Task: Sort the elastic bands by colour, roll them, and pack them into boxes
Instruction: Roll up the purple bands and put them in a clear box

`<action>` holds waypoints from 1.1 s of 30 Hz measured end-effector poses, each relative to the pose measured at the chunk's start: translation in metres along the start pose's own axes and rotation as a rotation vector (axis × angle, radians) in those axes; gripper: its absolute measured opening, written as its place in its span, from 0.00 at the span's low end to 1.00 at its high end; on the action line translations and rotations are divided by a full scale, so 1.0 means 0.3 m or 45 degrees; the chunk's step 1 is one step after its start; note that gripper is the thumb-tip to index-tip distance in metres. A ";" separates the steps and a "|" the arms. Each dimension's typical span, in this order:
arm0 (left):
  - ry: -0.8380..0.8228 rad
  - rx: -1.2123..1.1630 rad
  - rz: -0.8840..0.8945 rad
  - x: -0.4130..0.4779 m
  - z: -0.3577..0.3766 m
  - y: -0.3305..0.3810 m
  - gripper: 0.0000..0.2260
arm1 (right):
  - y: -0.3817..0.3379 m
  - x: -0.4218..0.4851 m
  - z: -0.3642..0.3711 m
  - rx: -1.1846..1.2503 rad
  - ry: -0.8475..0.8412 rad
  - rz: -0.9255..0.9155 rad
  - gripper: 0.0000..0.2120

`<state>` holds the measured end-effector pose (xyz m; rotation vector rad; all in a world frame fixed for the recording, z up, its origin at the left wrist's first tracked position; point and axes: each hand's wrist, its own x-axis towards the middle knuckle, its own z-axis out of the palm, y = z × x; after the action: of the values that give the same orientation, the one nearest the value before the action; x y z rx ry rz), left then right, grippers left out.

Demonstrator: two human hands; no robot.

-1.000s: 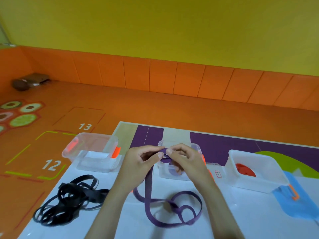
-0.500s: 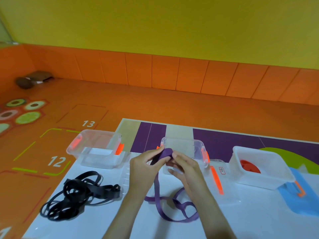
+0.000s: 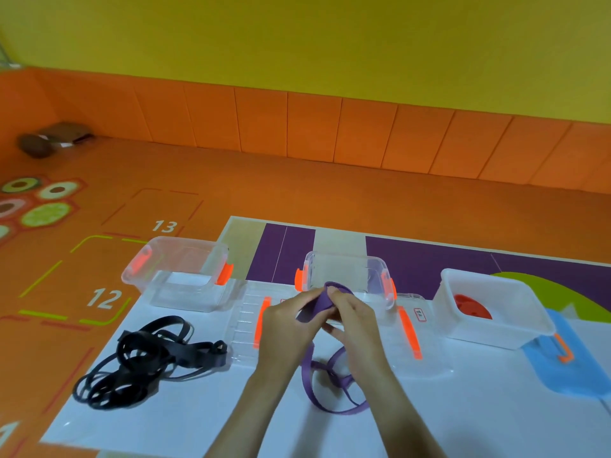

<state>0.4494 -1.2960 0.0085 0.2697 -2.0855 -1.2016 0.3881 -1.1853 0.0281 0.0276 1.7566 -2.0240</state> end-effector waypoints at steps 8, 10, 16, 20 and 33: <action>-0.026 -0.089 -0.079 -0.007 0.004 -0.022 0.15 | 0.008 0.002 -0.022 0.141 0.096 -0.023 0.13; -0.041 -0.087 -0.113 -0.015 0.004 -0.029 0.16 | 0.022 0.000 -0.018 0.172 0.068 0.048 0.12; 0.000 -0.060 -0.134 -0.017 -0.008 -0.054 0.13 | 0.023 0.008 -0.010 -0.041 0.025 -0.149 0.13; -0.025 -0.151 -0.209 -0.016 -0.007 -0.050 0.12 | 0.040 0.003 0.006 0.217 0.061 0.076 0.13; -0.124 -0.281 -0.360 -0.009 0.010 -0.092 0.12 | 0.064 0.052 -0.012 0.059 0.020 0.191 0.15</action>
<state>0.4450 -1.3078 -0.0165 0.4204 -2.0210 -1.6285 0.3797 -1.1885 0.0046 0.1850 1.6649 -1.9604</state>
